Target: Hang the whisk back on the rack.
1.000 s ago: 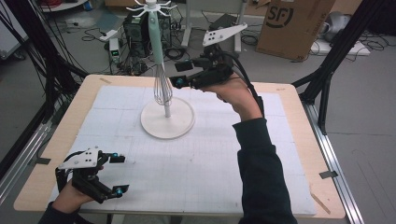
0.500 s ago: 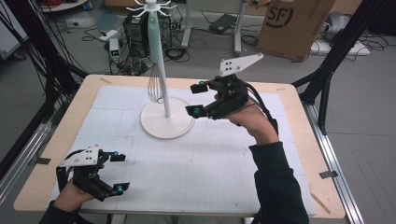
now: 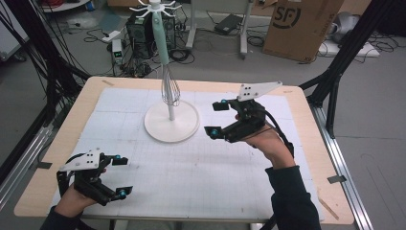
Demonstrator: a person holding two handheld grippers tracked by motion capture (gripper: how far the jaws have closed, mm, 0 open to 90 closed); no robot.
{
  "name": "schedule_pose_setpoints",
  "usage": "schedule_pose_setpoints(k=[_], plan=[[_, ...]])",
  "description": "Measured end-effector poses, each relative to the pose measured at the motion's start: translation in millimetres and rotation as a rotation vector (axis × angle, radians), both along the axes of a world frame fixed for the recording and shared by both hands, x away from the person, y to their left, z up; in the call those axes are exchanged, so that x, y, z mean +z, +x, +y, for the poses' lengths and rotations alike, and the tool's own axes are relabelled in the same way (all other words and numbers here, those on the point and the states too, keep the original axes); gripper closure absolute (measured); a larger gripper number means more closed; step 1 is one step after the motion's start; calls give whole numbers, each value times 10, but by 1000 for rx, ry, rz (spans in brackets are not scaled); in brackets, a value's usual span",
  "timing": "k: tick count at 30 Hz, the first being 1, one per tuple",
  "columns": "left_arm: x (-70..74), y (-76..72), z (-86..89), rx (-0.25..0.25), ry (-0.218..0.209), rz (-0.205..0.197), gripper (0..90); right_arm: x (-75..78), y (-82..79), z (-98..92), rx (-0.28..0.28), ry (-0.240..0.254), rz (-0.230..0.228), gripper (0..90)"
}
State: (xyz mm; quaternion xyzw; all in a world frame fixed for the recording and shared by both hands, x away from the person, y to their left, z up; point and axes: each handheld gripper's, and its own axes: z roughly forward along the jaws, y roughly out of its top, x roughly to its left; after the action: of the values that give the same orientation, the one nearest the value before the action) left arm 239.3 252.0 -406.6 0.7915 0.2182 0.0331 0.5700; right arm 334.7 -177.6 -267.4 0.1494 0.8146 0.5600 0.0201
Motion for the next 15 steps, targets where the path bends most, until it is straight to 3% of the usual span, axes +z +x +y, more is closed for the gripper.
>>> schedule_pose_setpoints(k=[15], plan=[[14, -6, 41, 36, -17, -8, 17, -425, -356, -192, -58, 15, -6, 88]])
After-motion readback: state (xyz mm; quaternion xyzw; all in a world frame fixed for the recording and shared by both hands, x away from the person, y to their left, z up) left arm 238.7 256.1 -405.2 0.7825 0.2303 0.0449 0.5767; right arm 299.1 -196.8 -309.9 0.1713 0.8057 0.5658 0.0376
